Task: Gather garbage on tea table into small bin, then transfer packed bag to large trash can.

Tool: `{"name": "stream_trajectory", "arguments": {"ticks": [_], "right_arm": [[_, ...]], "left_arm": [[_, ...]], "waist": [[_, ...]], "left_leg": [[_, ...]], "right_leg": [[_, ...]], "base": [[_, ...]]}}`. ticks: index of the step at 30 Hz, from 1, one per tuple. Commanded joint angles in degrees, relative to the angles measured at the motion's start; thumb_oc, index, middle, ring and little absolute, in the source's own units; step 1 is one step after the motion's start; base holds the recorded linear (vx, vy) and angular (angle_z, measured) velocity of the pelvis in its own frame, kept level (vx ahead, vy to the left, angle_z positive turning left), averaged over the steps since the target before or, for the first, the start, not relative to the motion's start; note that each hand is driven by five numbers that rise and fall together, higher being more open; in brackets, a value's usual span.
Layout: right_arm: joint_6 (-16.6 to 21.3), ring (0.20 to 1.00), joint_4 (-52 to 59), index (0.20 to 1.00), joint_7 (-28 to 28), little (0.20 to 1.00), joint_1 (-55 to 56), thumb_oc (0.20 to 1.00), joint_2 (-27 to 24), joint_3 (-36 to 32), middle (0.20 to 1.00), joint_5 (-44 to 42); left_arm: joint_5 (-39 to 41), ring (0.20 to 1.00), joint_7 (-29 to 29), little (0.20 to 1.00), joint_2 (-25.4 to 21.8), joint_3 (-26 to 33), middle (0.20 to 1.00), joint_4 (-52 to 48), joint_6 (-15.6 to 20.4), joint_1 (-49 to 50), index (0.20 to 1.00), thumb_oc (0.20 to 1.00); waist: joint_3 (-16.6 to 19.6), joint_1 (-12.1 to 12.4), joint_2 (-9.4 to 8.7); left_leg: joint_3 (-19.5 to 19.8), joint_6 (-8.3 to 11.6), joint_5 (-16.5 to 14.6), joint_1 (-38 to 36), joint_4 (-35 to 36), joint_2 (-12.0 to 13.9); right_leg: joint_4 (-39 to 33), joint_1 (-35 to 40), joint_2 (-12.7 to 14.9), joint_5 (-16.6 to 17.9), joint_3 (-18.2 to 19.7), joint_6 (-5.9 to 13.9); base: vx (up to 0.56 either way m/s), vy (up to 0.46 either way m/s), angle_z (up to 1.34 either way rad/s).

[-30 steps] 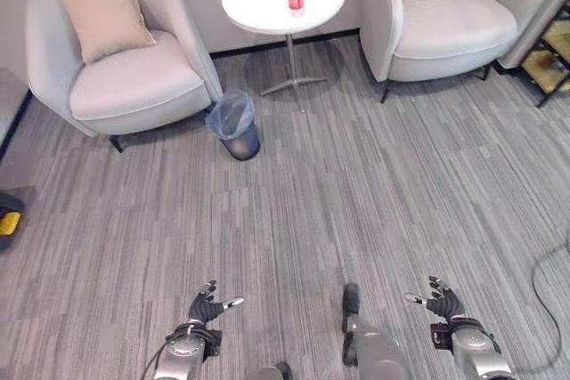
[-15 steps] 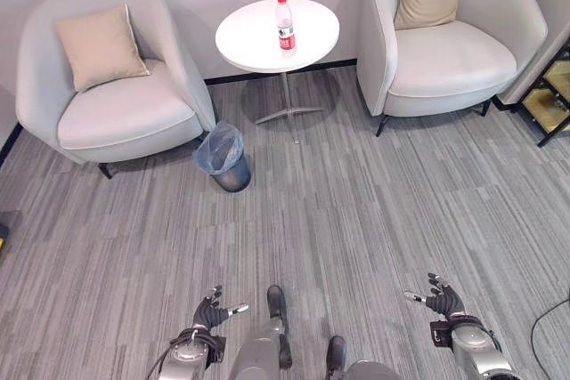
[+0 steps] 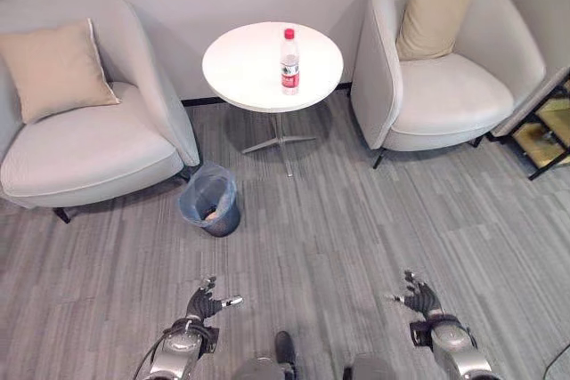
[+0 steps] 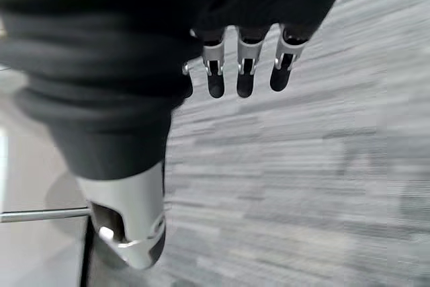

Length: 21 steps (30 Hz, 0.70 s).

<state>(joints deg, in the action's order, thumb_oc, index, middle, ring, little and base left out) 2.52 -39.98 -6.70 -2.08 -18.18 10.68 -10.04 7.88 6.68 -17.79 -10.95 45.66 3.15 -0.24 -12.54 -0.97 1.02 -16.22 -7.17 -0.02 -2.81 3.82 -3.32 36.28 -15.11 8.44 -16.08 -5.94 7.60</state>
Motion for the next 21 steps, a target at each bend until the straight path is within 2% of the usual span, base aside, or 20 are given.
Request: {"name": "stream_trajectory", "arguments": {"ticks": [1,3,4,5,7,8,10,11,13,14,15,17,20,21], "right_arm": [[1.6,1.000,0.5,1.000,0.0,1.000,-1.1,1.000,-3.2,-0.4,1.000,0.5],[1.4,1.000,0.3,1.000,0.1,1.000,-1.0,1.000,-3.3,-0.5,1.000,0.5],[1.4,1.000,0.3,1.000,0.1,1.000,-1.0,1.000,-3.3,-0.5,1.000,0.5],[1.3,1.000,0.1,1.000,0.2,1.000,-0.8,1.000,-3.4,-0.7,1.000,0.8],[1.5,1.000,0.2,1.000,0.6,1.000,0.9,1.000,-3.6,-0.8,1.000,1.0],[1.7,1.000,0.0,1.000,0.7,1.000,1.5,1.000,-3.8,-1.1,1.000,0.7],[1.6,1.000,-0.3,1.000,0.6,1.000,1.5,1.000,-4.5,-1.6,1.000,0.5],[1.6,1.000,-0.3,1.000,0.6,1.000,1.5,1.000,-4.5,-1.6,1.000,0.5],[1.7,1.000,0.4,1.000,0.4,1.000,1.7,1.000,-5.7,-1.7,1.000,-0.1],[1.5,1.000,0.1,1.000,0.2,1.000,1.6,1.000,-5.9,-1.7,1.000,-0.1],[1.5,1.000,0.1,1.000,0.2,1.000,1.6,1.000,-5.9,-1.7,1.000,-0.1],[1.1,1.000,-0.4,1.000,0.0,1.000,1.2,1.000,-6.2,-1.6,1.000,-0.1],[0.7,1.000,-1.4,1.000,0.0,1.000,1.7,1.000,-6.6,-1.7,1.000,0.0],[0.7,1.000,-1.4,1.000,0.0,1.000,1.8,1.000,-6.6,-1.7,1.000,0.0]], "left_arm": [[-0.6,1.000,0.2,1.000,-1.1,1.6,1.000,-1.2,1.4,2.2,1.000,1.000],[-0.7,1.000,0.3,1.000,-0.6,2.0,1.000,0.0,1.4,1.5,1.000,1.000],[-0.7,1.000,0.3,1.000,-0.6,2.0,1.000,0.0,1.4,1.5,1.000,1.000],[-0.7,1.000,0.3,1.000,-0.3,2.3,1.000,1.1,1.6,1.1,1.000,1.000],[-1.4,1.000,0.1,1.000,-0.1,1.8,1.000,1.2,2.0,1.4,1.000,1.000],[-1.5,1.000,0.2,1.000,0.1,1.6,1.000,1.1,1.9,1.5,1.000,1.000],[-0.9,1.000,-0.5,1.000,0.5,1.0,1.000,0.2,1.6,1.5,1.000,1.000],[-0.9,1.000,-0.5,1.000,0.5,1.0,1.000,0.2,1.6,1.5,1.000,1.000],[-0.3,1.000,-0.9,1.000,0.7,0.6,1.000,-0.7,1.5,1.5,1.000,1.000],[-0.2,1.000,-0.9,1.000,0.8,0.5,1.000,-0.5,1.4,1.4,1.000,1.000],[-0.2,1.000,-0.9,1.000,0.8,0.5,1.000,-0.5,1.4,1.4,1.000,1.000],[0.4,1.000,-0.5,1.000,1.0,0.3,1.000,0.0,1.3,1.2,1.000,1.000],[-0.1,1.000,-1.0,1.000,1.0,-0.2,1.000,0.2,0.9,1.5,1.000,1.000],[-0.1,1.000,-1.0,1.000,1.0,-0.2,1.000,0.2,0.9,1.5,1.000,1.000]], "waist": [[-1.3,-0.8,-0.23],[-1.7,-1.9,-0.73],[-1.7,-1.9,-0.73],[-2.0,-2.8,-0.77],[-1.0,-3.6,-0.94],[-0.6,-3.8,-0.69],[-0.6,-4.1,-0.36],[-0.5,-4.2,-0.30],[-1.4,-3.6,-0.40],[-1.8,-3.1,-0.63],[-1.6,-3.1,-0.76],[-2.1,-2.1,-1.37],[-1.7,-0.8,-1.58],[-1.7,-0.8,-1.63]], "left_leg": [[3.3,6.57,-5.8,1.1,-6.3,3.4],[4.7,7.28,-7.0,-0.9,-6.1,2.9],[4.7,7.28,-7.0,-0.9,-6.1,2.9],[6.0,7.89,-8.2,-2.8,-5.9,2.9],[7.4,8.61,-10.5,-5.7,-6.5,3.0],[7.6,9.69,-10.2,-5.8,-8.4,4.0],[6.8,11.66,-7.4,-3.1,-16.1,6.7],[6.9,11.72,-7.6,-2.8,-16.4,6.8],[5.5,13.07,-1.4,1.6,-29.2,10.7],[5.4,12.87,-0.6,2.9,-31.6,11.1],[5.4,12.83,-0.4,3.1,-31.5,11.0],[5.2,11.76,-1.9,6.5,-31.2,9.9],[3.2,11.01,-3.5,10.1,-22.7,9.3],[3.2,10.99,-3.5,10.0,-22.6,9.2]], "right_leg": [[-23.1,4.9,-2.8,11.9,-3.0,-0.80],[-29.6,2.6,-3.1,14.3,-1.5,-0.11],[-29.6,2.6,-3.1,14.3,-1.5,-0.11],[-33.0,1.1,-3.1,16.4,-0.3,0.68],[-31.8,2.1,-2.7,17.4,0.7,-0.03],[-30.8,2.6,-2.7,17.3,0.3,-0.75],[-30.6,4.1,-2.3,16.5,-1.4,-1.98],[-30.6,4.1,-2.3,16.5,-1.6,-2.03],[-31.3,8.6,-3.6,13.8,-3.0,-4.86],[-31.3,10.0,-3.9,12.8,-3.1,-5.51],[-31.4,9.8,-3.8,12.9,-3.1,-5.50],[-31.5,12.1,-4.0,11.5,-2.7,-5.92],[-31.8,15.2,-4.1,9.1,-3.5,-5.61],[-31.8,15.2,-4.0,9.1,-3.5,-5.58]], "base": [[0.30,-0.127,0.02],[0.30,-0.117,0.30],[0.34,-0.156,0.65],[0.47,-0.244,0.70],[0.57,-0.338,0.63],[0.37,-0.298,0.61],[0.20,-0.234,0.79],[0.14,-0.197,0.71],[0.29,-0.319,0.29],[0.24,-0.242,-0.06],[0.16,-0.116,-0.21],[0.23,-0.105,-0.37],[0.32,-0.052,-0.09],[0.15,-0.003,0.04]]}}
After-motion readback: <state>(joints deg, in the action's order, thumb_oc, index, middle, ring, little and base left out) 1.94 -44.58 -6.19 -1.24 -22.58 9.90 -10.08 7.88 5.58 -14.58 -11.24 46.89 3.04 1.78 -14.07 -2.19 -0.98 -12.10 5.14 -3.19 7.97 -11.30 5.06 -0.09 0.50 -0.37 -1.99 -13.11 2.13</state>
